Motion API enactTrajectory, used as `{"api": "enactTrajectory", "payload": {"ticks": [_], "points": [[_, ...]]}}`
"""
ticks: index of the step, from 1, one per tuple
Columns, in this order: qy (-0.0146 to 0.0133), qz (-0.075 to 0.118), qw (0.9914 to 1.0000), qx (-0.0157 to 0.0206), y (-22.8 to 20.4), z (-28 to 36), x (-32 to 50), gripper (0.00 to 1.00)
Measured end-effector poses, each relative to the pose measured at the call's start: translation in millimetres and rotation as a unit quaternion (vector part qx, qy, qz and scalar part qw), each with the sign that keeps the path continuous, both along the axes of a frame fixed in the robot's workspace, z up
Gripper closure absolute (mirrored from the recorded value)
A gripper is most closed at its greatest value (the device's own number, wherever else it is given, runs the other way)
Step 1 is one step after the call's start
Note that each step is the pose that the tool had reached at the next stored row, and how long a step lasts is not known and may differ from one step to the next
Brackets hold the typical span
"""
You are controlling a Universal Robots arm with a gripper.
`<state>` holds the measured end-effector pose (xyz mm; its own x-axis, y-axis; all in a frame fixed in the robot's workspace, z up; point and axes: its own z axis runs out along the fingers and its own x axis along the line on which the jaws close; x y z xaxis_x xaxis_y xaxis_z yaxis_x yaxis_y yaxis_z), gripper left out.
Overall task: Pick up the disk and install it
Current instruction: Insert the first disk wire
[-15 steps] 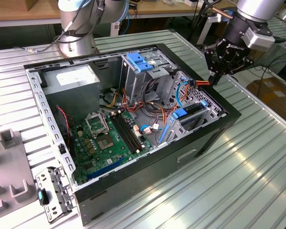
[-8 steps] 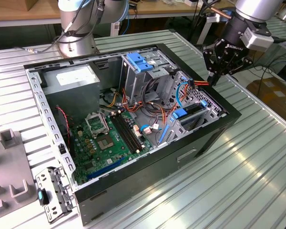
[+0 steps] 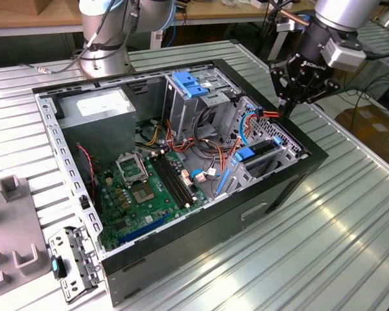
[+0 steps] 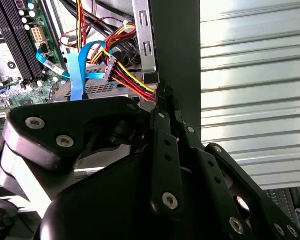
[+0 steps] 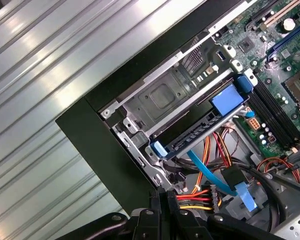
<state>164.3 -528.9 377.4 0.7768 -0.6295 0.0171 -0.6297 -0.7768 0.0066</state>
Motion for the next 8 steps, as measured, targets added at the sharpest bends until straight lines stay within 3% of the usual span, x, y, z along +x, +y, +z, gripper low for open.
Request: {"api": "enactTrajectory", "payload": {"ticks": [2, 5, 6, 8], "points": [[0.0000, -0.011, 0.99994, 0.0000, 0.0, -0.1, -0.3, 0.84], [0.0000, -0.021, 0.99978, -0.0001, 0.0, -0.4, -7.9, 0.84], [0.0000, -0.037, 0.99930, -0.0001, 0.0, -0.8, -8.0, 0.84], [0.0000, -0.052, 0.99864, 0.0000, 0.0, -1.2, -8.0, 0.84]]}}
